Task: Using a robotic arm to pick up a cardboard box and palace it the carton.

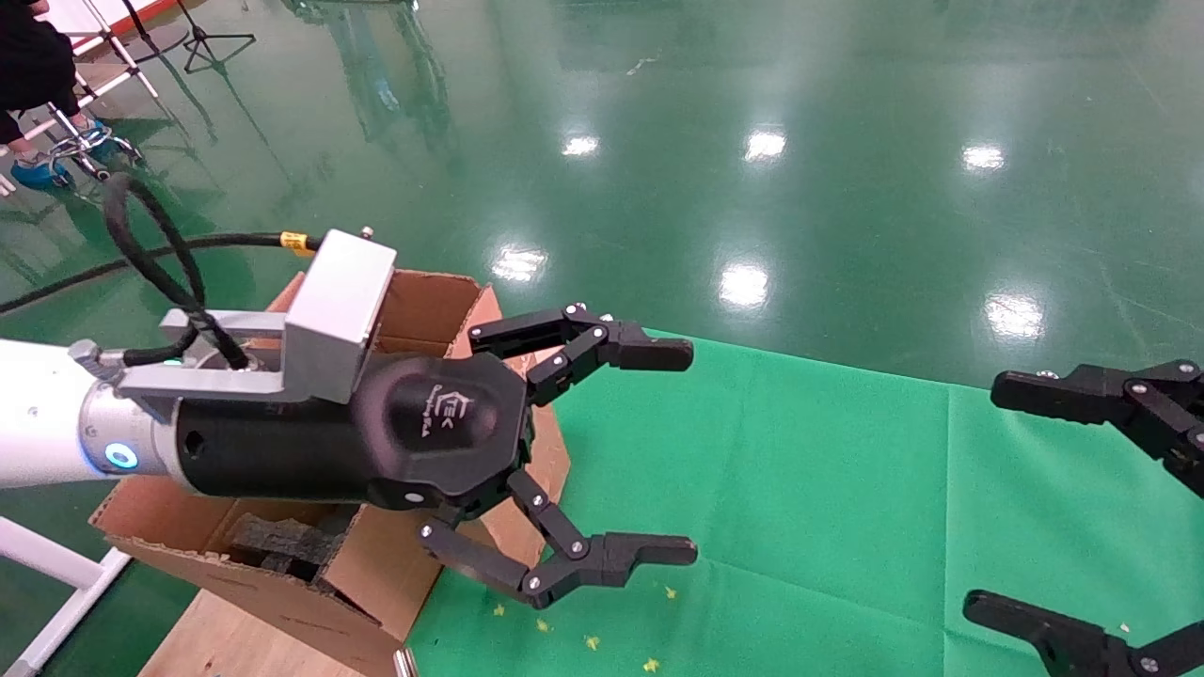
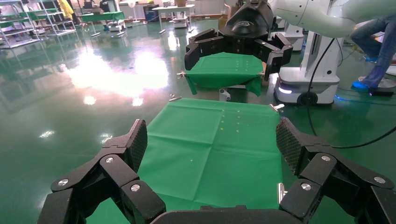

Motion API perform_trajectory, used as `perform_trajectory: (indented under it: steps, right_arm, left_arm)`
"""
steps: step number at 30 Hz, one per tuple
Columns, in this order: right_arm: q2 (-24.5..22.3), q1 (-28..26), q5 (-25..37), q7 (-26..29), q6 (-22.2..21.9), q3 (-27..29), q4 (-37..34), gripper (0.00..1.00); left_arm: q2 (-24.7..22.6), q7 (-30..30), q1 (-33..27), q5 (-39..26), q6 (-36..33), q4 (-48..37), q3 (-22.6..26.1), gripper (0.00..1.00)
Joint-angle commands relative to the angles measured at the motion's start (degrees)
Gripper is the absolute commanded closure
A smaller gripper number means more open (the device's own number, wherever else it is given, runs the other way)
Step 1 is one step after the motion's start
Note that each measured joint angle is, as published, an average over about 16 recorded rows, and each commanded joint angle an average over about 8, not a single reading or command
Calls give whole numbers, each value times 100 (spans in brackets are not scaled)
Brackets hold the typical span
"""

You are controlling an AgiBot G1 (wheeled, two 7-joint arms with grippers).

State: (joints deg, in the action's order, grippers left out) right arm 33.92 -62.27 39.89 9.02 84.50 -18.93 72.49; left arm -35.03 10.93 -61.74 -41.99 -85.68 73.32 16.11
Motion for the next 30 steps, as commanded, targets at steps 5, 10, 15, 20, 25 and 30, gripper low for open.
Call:
perform_trajectory:
  steps: [5, 10, 15, 20, 25, 30]
  right_arm:
    - [0, 0, 0, 0, 0, 0, 0, 0]
    - [0, 0, 0, 0, 0, 0, 0, 0]
    - [0, 0, 0, 0, 0, 0, 0, 38]
    - [0, 0, 0, 0, 0, 0, 0, 100]
    - [0, 0, 0, 0, 0, 0, 0, 100]
    - [0, 0, 0, 0, 0, 0, -1, 100]
  left_arm:
    - [0, 0, 0, 0, 0, 0, 0, 0]
    - [0, 0, 0, 0, 0, 0, 0, 0]
    - [0, 0, 0, 0, 0, 0, 0, 0]
    - [0, 0, 0, 0, 0, 0, 0, 0]
    - [11, 4, 0, -6, 9, -5, -2, 0]
    - [129, 144, -91, -167, 76, -45, 32, 0]
